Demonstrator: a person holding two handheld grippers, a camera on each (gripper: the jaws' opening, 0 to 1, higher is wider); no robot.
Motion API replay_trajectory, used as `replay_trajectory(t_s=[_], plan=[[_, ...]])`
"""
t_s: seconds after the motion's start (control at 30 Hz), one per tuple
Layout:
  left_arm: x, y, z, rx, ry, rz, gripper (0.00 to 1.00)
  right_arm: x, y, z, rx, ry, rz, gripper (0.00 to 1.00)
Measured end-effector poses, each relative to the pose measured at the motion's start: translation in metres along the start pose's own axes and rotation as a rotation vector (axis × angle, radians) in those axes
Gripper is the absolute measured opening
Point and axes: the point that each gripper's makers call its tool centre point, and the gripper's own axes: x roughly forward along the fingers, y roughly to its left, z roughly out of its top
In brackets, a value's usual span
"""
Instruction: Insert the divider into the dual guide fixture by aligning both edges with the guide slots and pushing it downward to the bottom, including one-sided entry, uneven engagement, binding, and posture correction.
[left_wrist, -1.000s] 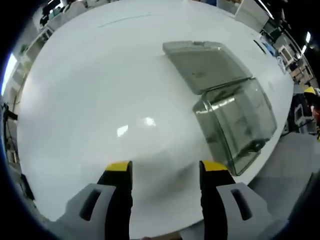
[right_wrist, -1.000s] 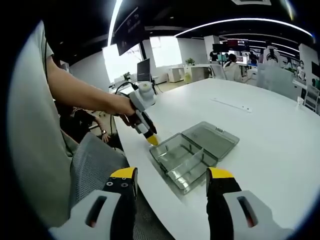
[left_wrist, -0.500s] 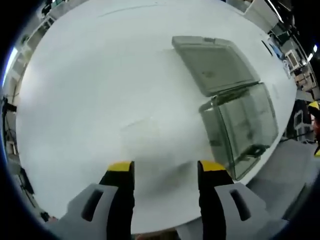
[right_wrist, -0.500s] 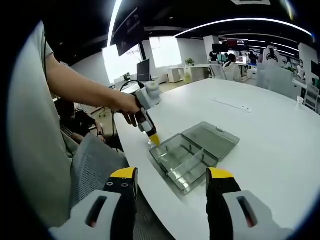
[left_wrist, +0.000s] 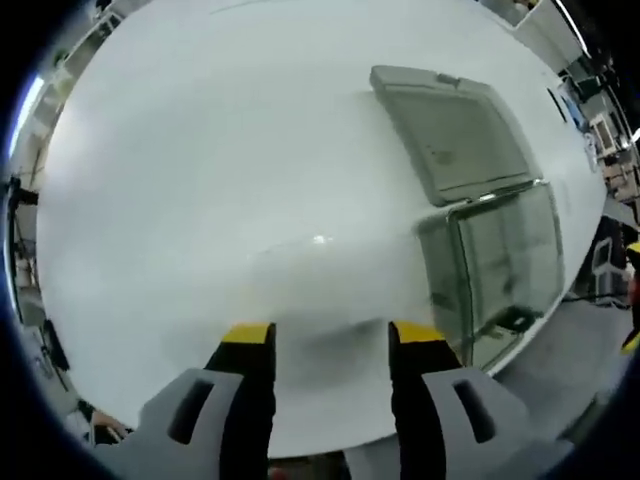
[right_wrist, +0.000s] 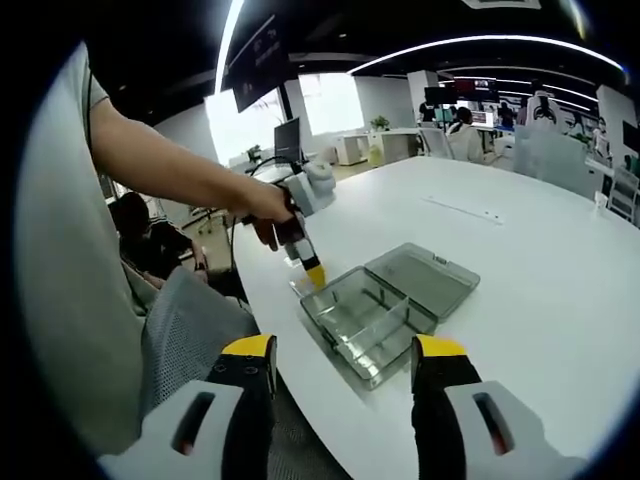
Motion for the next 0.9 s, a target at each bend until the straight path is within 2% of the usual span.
replay_trajectory(t_s=[0.23, 0.43, 0.5, 0.9], plan=[[0.001, 0.003, 0.0, -0.025, 0.051, 0.041, 0.4, 0.001, 0.001, -0.001, 0.001, 0.007, 0.003, 0.5], [0.001, 0.002, -0.007, -0.059, 0.099, 0.07, 0.38, 0.001, 0.001, -0.001, -0.001, 0.006, 0.004, 0.5], [0.002, 0.002, -0.008, -0.047, 0.112, 0.084, 0.38, 0.001, 0.001, -0.001, -0.002, 0.007, 0.004, 0.5], [0.004, 0.005, -0.011, 0.001, 0.107, 0.136, 0.39, -0.001, 0.001, -0.001, -0.002, 0.006, 0.002, 0.5]])
